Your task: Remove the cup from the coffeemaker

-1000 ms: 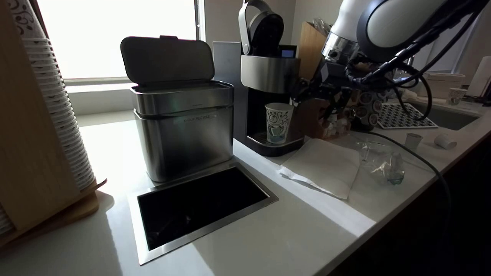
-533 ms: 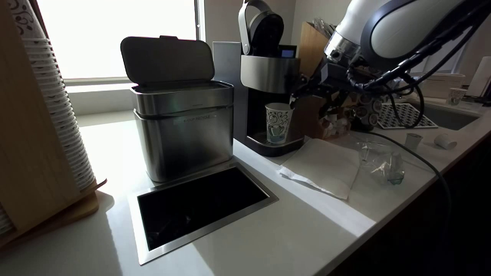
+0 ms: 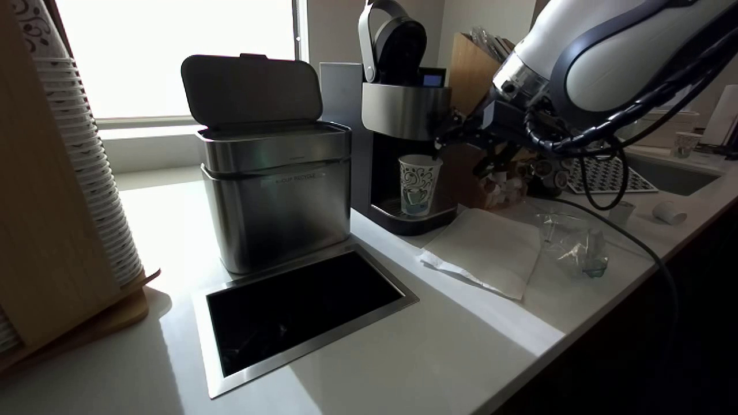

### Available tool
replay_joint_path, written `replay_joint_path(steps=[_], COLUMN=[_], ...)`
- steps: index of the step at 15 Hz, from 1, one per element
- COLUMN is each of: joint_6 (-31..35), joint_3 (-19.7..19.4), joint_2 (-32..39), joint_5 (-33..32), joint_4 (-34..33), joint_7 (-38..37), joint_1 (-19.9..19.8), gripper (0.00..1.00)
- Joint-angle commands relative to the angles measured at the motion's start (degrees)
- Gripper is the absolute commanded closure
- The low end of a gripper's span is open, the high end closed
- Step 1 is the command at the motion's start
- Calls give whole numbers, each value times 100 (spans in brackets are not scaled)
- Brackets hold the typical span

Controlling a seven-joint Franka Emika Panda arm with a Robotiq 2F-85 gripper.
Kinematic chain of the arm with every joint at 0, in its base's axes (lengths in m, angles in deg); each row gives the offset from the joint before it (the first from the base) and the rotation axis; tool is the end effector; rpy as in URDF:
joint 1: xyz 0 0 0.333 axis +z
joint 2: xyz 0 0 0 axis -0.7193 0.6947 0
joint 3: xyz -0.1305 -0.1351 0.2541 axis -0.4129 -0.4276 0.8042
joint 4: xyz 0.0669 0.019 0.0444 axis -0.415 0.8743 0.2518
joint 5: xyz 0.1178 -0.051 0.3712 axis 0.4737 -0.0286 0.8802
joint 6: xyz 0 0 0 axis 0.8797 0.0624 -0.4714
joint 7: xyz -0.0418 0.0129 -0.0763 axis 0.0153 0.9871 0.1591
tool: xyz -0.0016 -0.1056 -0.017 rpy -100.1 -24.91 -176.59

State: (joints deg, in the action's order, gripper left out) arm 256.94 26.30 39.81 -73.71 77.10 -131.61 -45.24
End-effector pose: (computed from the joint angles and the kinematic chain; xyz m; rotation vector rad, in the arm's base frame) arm 0.5477 0.0312 0.3711 -2.7097 0.8320 -0.8540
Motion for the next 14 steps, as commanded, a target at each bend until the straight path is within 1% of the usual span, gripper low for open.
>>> replay_joint_path(steps=[1, 3, 4, 7, 9, 13, 14], joint_6=[266, 251, 250, 259, 322, 327, 335], joint_3=[14, 22, 24, 53, 95, 189, 204], joint_2=[56, 84, 101, 182, 233, 254, 259], joint_5=[107, 164, 190, 329, 453, 621, 653], joint_4=[106, 95, 89, 61, 34, -8, -14], joint_7=[-100, -85, -83, -34, 6, 53, 65], joint_1=[2, -4, -4, -12, -19, -34, -41], gripper=[0, 0, 4, 28, 47, 76, 35])
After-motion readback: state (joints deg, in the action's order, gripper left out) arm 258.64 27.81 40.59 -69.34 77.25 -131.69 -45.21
